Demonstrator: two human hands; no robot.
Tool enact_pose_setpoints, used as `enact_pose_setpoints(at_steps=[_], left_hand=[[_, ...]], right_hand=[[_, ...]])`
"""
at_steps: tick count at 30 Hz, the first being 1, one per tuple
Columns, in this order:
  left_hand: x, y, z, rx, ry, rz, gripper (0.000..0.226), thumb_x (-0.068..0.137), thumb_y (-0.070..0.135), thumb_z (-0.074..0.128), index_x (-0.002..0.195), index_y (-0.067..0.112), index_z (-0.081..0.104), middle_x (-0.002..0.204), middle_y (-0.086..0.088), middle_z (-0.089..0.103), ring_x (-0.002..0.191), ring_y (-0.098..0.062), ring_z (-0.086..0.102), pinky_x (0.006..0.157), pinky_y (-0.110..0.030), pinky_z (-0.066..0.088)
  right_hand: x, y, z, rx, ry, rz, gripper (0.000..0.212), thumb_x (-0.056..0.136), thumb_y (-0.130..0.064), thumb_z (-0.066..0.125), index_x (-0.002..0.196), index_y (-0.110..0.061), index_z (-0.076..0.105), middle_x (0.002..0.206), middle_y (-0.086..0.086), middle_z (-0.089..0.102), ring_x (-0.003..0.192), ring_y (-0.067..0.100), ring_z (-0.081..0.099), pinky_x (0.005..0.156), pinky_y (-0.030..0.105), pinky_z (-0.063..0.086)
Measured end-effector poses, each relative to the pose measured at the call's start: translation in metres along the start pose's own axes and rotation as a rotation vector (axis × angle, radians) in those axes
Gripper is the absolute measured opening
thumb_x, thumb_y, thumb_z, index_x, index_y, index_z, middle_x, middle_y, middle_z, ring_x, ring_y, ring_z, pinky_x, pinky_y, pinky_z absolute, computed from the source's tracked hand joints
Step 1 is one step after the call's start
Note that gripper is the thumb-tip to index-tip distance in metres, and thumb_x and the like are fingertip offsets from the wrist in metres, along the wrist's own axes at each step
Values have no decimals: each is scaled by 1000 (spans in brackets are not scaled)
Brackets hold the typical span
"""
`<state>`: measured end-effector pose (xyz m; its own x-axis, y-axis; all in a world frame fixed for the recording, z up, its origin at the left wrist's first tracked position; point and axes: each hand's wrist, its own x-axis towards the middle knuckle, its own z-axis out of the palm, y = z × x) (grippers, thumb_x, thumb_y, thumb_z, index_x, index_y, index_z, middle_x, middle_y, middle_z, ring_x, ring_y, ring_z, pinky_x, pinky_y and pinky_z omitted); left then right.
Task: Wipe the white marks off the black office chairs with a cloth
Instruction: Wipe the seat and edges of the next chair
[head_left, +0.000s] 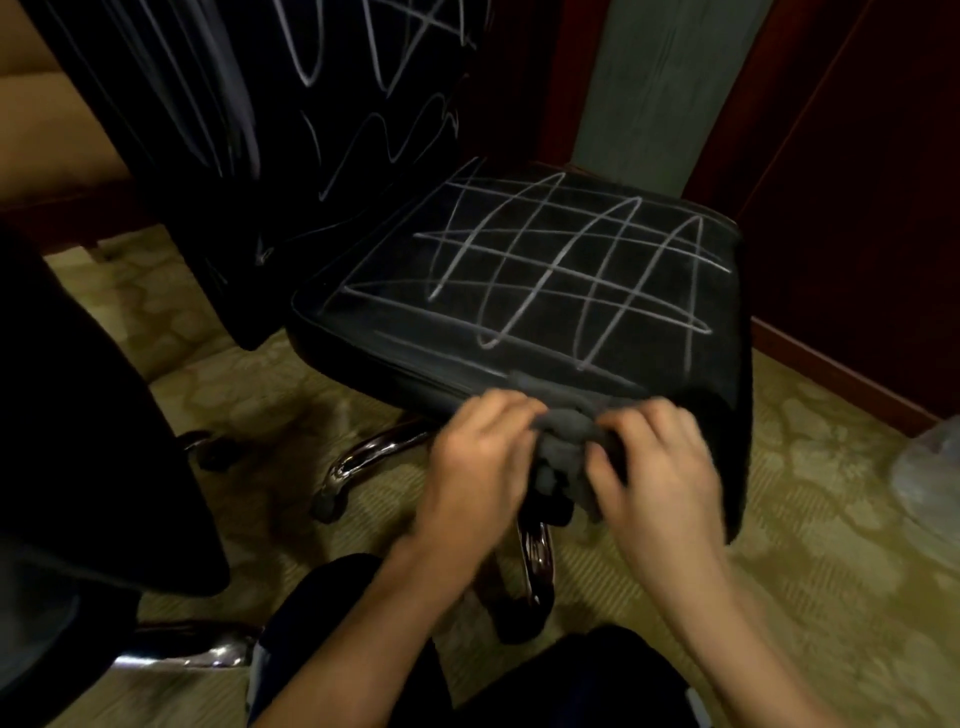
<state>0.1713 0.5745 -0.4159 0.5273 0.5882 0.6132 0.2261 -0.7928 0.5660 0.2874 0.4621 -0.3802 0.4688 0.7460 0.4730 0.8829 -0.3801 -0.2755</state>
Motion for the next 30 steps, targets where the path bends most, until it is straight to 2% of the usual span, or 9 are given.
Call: enact_pose_setpoints(at_steps=[5,6,8,11,16,21,23,27,30], left_hand=[[12,-21,-24,92,103,-133,18,86,-1,70,103,4,74,103,-5,68,95,-11,61,92,-9,41],[11,-17,-22,86,110,-140,18,86,-2,70,102,4,73,102,-5,68,94,-11,61,90,-11,43],[8,-6,-11,53,108,-135,18,86,-1,69,103,3,73,101,-6,67,93,-15,64,89,-23,51],[0,19,11,-19,50,-94,19,88,4,64,105,5,72,103,-5,66,94,-21,65,87,-37,54],[-3,47,33,-85,-60,-25,22,91,13,56,107,8,70,104,-4,64,96,-21,64,86,-38,54],[8,19,14,-40,-52,-40,31,91,19,48,108,9,71,104,-4,65,96,-22,64,86,-39,55],[11,-6,-7,-16,9,-66,28,89,17,51,104,7,73,100,-6,67,93,-22,65,88,-35,53],[15,-59,-61,167,77,-164,20,85,3,64,102,4,74,97,-9,69,91,-18,63,90,-16,42],[23,-89,-90,274,98,-240,21,83,-5,71,102,3,75,97,-11,70,89,-23,66,87,-12,39]], right_hand=[[25,-35,24,61,-30,-63,17,86,-22,64,99,-11,65,99,7,58,93,27,55,79,42,50],[24,-32,21,63,-37,-72,17,86,-22,64,99,-12,65,99,6,58,93,25,55,79,41,50],[18,-17,11,44,-57,-84,16,85,-22,65,99,-13,64,98,5,58,92,25,55,78,41,50],[5,13,-8,-17,-51,-36,16,83,-20,66,96,-10,64,93,7,56,88,30,54,74,46,51],[-10,40,-25,-89,-12,45,20,79,-10,72,97,-5,64,91,9,54,85,30,51,72,41,46],[12,20,-4,-36,-12,-2,19,81,-11,71,98,-6,65,93,9,55,89,28,51,74,37,44],[23,-5,13,11,-23,-61,18,81,-13,69,97,-8,65,94,10,56,91,29,53,77,40,48],[49,-70,56,78,-53,-177,17,79,-17,68,94,-9,66,93,11,57,88,33,55,75,40,50],[65,-113,77,100,-70,-206,20,82,-17,67,101,-9,66,98,11,58,94,31,55,79,41,48]])
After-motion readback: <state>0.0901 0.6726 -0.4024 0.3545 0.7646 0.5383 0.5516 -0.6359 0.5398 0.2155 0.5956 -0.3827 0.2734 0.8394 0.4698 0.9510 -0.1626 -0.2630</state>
